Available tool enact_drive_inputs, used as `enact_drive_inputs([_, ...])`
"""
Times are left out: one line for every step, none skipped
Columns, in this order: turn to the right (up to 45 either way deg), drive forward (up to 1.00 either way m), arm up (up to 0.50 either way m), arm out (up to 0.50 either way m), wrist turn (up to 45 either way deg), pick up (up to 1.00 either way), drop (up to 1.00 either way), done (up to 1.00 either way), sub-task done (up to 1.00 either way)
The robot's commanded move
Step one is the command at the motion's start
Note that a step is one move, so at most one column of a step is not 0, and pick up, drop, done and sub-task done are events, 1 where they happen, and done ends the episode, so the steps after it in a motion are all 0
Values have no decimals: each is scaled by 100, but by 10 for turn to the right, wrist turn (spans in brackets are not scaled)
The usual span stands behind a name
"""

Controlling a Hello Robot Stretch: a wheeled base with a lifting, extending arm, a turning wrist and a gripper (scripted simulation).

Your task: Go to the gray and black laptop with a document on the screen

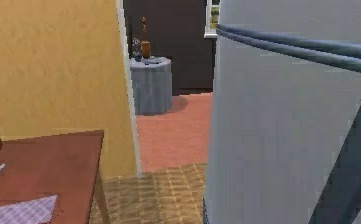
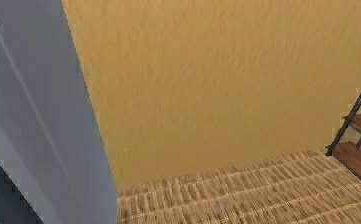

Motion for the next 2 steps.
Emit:
enact_drive_inputs([450, 0, 0, 0, 0, 0, 0, 0, 0])
enact_drive_inputs([450, 0, 0, 0, 0, 0, 0, 0, 0])
